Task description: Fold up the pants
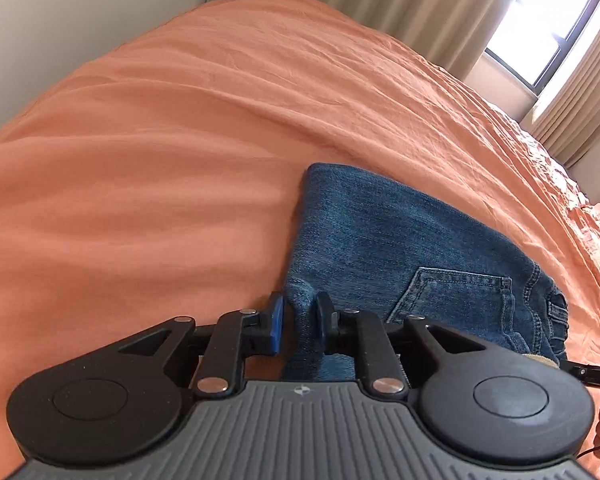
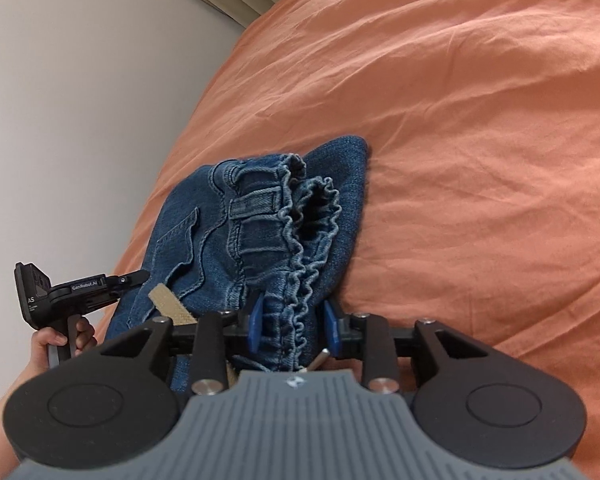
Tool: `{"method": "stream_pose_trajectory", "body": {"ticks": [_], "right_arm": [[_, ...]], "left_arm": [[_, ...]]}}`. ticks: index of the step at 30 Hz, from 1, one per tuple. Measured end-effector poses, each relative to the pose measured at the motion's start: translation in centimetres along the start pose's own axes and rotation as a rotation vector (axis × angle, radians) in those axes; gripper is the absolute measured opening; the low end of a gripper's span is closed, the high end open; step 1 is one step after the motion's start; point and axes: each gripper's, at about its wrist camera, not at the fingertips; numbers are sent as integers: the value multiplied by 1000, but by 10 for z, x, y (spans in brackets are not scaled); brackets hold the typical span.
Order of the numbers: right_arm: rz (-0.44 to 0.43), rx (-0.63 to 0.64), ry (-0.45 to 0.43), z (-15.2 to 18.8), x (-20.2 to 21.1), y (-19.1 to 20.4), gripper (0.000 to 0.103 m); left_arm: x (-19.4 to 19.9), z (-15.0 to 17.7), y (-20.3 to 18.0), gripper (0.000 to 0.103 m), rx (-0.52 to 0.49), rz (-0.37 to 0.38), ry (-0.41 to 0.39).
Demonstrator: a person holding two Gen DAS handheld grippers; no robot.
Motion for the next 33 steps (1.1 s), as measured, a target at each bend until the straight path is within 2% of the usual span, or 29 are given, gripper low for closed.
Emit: {"method": "stream_pose_trajectory", "body": {"ticks": [4,6,10,13,17,18,21,25,29,30,31,33], "right_arm": [[135,173,-44,4,21,28,33],[187,256,-90,8,32,46,31],[163,391,-157,30,55,81,31],[177,484,-171,48,51,101,31],[237,532,-120,71,34,102,31],[250,526,-110,74,29,99,31],[284,498,-84,76,8,88,30],[316,499,-70,75,-3,88,30],[329,461,-60,59,9,100,31],[333,457,-73,57,16,105,31],[333,453,-85,56,25,110,33],[325,456,-117,57,48,124,40]], "left_arm": [[32,1,5,16,-25,-77,-20],[51,6,2,16,-26,-61,-50],[80,29,-23,17,-76,36,-85],[87,56,-36,17,-97,21,-76],[79,81,-34,15,-116,-22,-37],[75,85,-30,11,-104,-35,-20],[59,98,-14,5,-63,-35,30],[53,100,-11,5,-35,-48,37],[66,88,-25,6,-74,-94,33],[73,83,-29,9,-76,-94,23],[82,79,-33,13,-73,-91,11],[106,73,-43,14,-81,-77,-33]]}}
Point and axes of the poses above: each gripper's, at about its wrist camera, not at the fingertips, and x roughly against the way its jaws point, y to its left, z to its underside, and after that the axes turned 3 degrees about -y, right-handed
